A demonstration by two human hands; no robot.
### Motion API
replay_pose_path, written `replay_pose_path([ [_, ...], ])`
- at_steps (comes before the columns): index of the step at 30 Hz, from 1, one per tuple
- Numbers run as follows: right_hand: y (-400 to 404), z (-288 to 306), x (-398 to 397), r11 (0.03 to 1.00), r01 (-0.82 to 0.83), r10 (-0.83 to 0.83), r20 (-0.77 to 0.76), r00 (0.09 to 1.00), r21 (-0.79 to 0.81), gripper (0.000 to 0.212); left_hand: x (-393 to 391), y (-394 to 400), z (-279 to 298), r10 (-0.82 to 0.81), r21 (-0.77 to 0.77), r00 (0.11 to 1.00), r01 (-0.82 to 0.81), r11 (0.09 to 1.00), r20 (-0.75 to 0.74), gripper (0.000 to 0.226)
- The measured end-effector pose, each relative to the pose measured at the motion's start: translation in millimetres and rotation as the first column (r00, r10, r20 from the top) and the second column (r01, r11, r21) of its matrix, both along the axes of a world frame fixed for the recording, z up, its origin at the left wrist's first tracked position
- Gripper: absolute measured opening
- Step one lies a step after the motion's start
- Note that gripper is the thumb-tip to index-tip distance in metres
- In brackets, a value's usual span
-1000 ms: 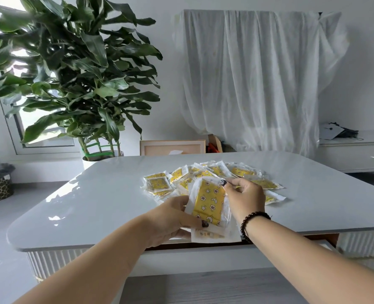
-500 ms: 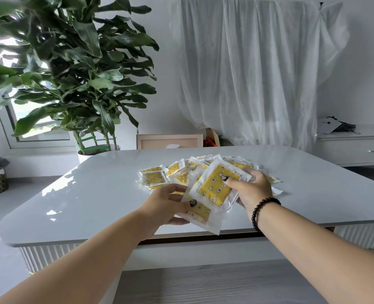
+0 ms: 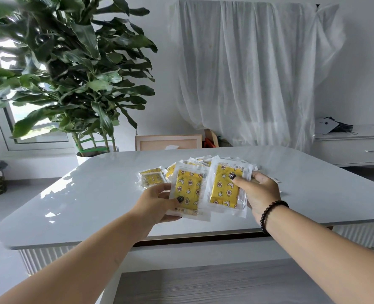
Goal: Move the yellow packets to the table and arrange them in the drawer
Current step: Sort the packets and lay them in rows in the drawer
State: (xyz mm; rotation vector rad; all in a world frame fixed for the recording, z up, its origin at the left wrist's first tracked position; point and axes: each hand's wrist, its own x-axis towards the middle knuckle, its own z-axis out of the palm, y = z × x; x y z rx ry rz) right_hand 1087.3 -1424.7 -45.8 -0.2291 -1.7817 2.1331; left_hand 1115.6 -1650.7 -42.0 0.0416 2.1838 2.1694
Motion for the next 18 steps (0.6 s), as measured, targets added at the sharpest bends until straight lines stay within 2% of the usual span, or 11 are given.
replay_pose_path([
  [7,-4,-3,2,0.995,-0.103,0.103,-0.037,0.994,-0.008,0.022,-1,-2,2,-0.014,0.021,1.0,0.015,1.0,-0.014,0.027],
  [10,-13,-10,2,0.995,-0.104,0.104,-0.017,0.994,-0.01,0.022,1,1,2,-0.093,0.046,0.996,0.093,0.995,-0.011,0.027],
  [15,-25,-25,5,0.979,-0.098,0.093,0.035,0.995,0.176,0.011,3,19,-12,-0.185,0.037,0.983,0.185,0.982,0.003,0.028],
  [18,-23,-34,0,0.962,-0.123,0.108,0.077,0.991,0.242,0.012,2,31,-29,-0.143,-0.016,0.99,0.143,0.99,0.018,0.033],
])
